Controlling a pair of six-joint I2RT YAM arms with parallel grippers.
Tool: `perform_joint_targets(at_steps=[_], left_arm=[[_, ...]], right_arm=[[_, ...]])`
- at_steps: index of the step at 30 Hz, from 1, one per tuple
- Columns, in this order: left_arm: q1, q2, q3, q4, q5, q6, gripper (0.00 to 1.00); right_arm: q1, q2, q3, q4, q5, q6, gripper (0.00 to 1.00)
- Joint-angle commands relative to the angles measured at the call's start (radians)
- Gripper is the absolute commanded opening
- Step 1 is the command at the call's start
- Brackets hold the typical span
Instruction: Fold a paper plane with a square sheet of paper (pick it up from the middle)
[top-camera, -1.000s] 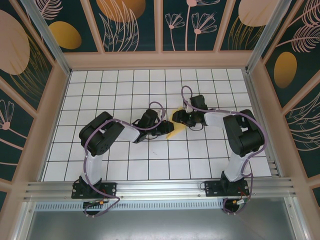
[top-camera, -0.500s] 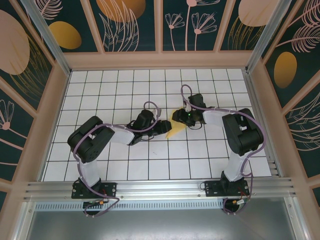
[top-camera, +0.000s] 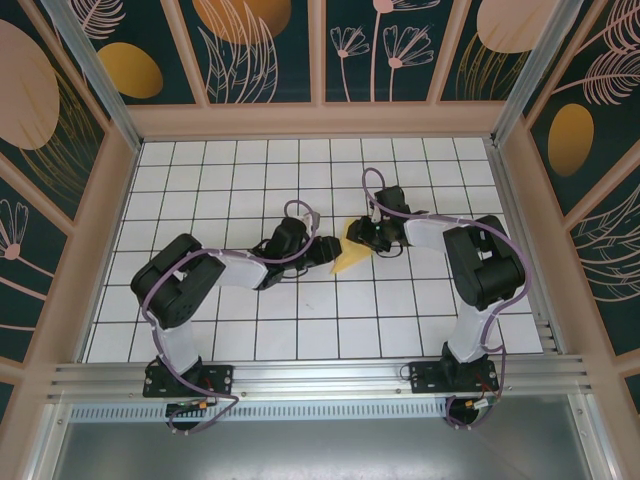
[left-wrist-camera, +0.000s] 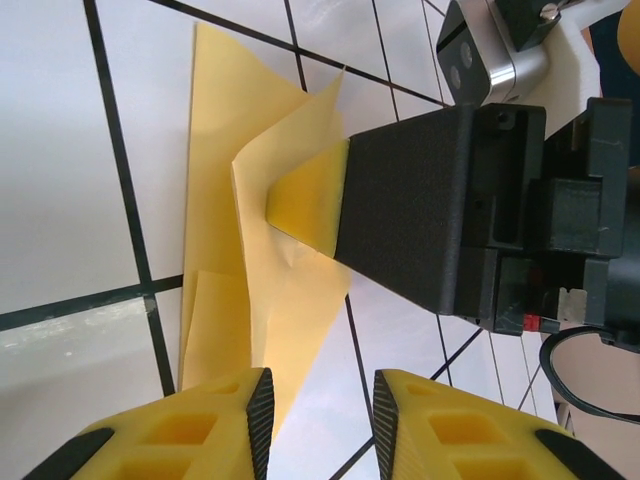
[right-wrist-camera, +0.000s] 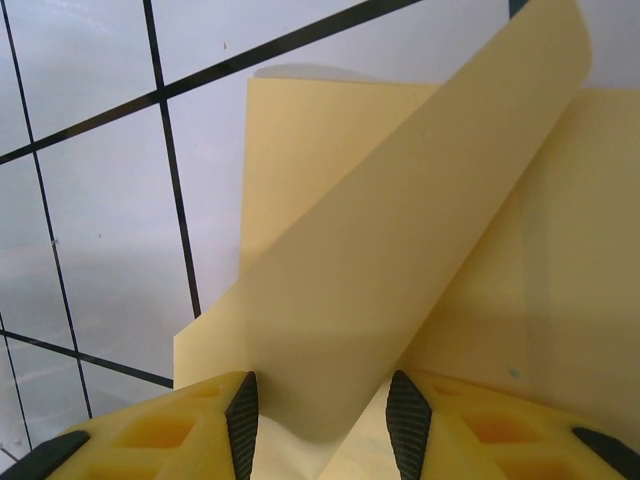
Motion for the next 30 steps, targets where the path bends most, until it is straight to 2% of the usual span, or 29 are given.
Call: perform_joint_targets(at_steps=[1, 6, 17, 30], left_arm=[[-0.013, 0.035, 0.045, 0.005, 0.046, 0.008, 0.33], [-0.018, 0.076, 0.090, -0.013, 0.081, 0.002, 0.30], [-0.018, 0.112, 0.132, -0.149, 0.011, 0.024, 0.24], [-0.010, 0.120, 0.138, -0.169, 0.001, -0.001, 0.22]], right_arm=[[-0.013, 0.073, -0.019, -0.105, 0.158, -0.001, 0.42], [-0.012, 0.077, -0.017, -0.110, 0.159, 0.000, 0.42], [-0.011, 0.077, -0.019, -0.127, 0.187, 0.001, 0.37], [-0.006, 0.087, -0.019, -0.148, 0.225, 0.000, 0.31]])
